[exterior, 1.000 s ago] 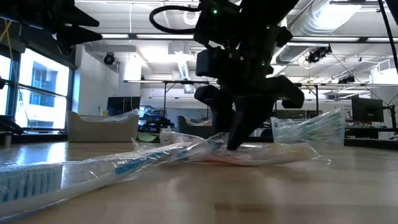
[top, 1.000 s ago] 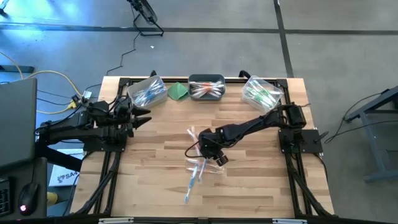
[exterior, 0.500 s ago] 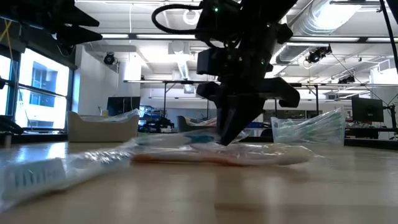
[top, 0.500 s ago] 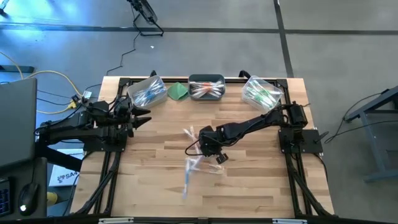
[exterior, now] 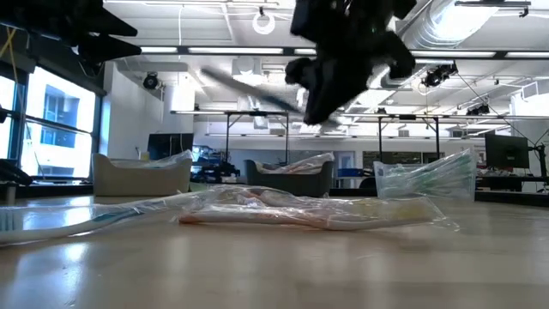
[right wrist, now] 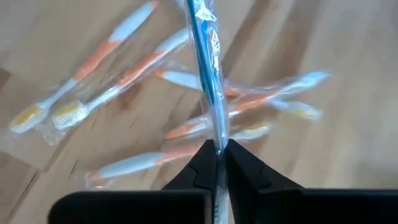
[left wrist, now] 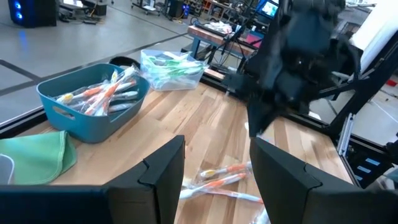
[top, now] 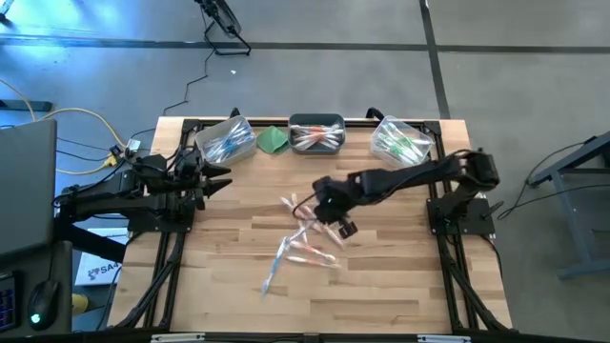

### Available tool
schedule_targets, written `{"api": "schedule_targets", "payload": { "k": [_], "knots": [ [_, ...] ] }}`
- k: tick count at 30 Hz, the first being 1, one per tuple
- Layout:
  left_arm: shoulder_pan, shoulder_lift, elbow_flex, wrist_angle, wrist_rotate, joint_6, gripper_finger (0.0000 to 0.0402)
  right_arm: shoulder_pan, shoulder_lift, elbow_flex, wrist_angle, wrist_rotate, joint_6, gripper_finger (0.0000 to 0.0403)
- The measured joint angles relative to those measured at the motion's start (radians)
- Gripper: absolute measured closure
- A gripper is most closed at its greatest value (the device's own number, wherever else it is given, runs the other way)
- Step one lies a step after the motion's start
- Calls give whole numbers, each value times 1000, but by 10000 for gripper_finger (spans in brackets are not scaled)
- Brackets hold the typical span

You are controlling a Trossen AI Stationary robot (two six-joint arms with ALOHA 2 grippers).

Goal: Pick & Place Toothbrushes
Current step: Put the top blue toothbrush into the gray bin

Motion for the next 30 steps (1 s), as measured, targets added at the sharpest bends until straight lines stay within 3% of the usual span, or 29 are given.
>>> {"api": "schedule_targets", "payload": {
  "k": [11,19,30],
  "knots": [
    [0,0,0,5,-41,0,223,-191,-221,0,19,-90,36,392],
    [0,0,0,43,-149,0,223,-337,-233,1,166,-247,198,392],
    [0,1,0,266,-187,39,223,-421,-232,0,479,-249,407,392]
  ]
}}
